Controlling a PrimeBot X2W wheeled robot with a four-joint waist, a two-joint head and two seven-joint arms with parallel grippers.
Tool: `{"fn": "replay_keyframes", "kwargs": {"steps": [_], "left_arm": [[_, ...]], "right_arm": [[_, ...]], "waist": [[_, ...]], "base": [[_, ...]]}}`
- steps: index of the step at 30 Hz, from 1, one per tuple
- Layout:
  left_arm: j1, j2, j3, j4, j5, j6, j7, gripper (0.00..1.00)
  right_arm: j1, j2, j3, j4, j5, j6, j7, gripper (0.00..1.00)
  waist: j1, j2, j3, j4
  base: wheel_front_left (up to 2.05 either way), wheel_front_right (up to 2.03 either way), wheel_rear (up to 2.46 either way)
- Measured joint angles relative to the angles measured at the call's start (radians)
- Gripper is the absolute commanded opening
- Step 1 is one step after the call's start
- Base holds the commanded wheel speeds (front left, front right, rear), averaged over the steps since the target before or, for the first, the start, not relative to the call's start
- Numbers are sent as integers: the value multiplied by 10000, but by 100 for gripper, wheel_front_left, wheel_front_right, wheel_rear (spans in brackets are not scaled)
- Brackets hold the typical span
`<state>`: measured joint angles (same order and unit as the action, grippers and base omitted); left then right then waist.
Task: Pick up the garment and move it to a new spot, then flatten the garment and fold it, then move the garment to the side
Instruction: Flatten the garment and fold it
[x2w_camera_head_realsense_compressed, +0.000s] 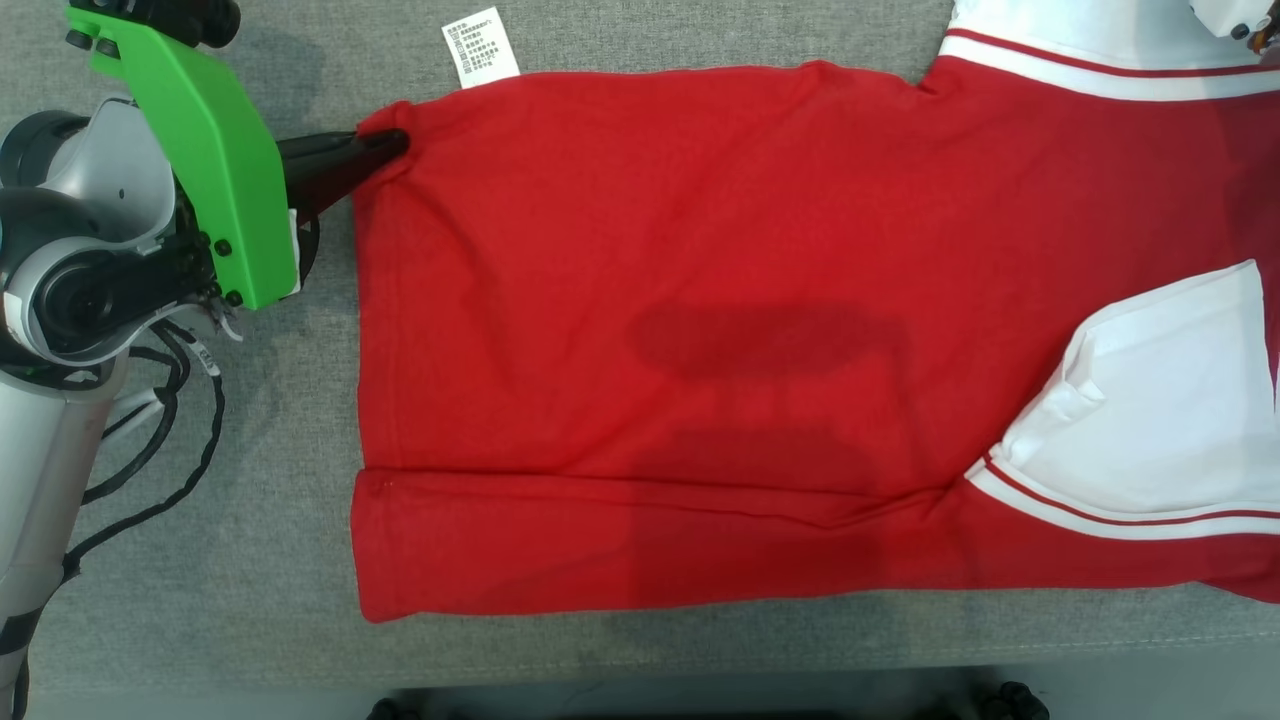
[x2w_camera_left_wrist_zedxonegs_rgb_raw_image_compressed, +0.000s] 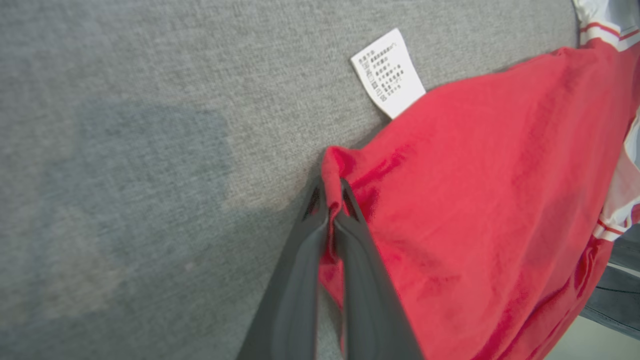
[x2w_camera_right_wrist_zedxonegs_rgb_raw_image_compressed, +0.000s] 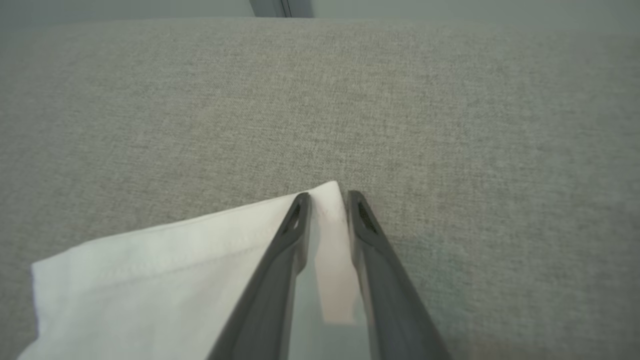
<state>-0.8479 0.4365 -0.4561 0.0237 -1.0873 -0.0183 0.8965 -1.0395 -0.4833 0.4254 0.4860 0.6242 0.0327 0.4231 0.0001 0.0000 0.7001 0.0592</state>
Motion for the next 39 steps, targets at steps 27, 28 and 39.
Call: {"fn": "replay_keyframes", "kwargs": {"steps": [27,28,39], "left_arm": [[291,410,566,817,205,-345,-840,0],[402,458,602,872,205,-347,-909,0],[1231,581,700,1083,182,-527,-1323,0]], "right_arm": [[-166,290,138,-336,460,759,-1122,0],[-67,255,169,-374,460,779,-1160,0],[872,31,349,-986,905,853,-1530,0]], "waist": [[-1,0,-342,-522],[-1,0,-415,-572],[-1,0,-1413,-1094]], "base": [[0,0,0],[0,0,0],[0,0,0]]}}
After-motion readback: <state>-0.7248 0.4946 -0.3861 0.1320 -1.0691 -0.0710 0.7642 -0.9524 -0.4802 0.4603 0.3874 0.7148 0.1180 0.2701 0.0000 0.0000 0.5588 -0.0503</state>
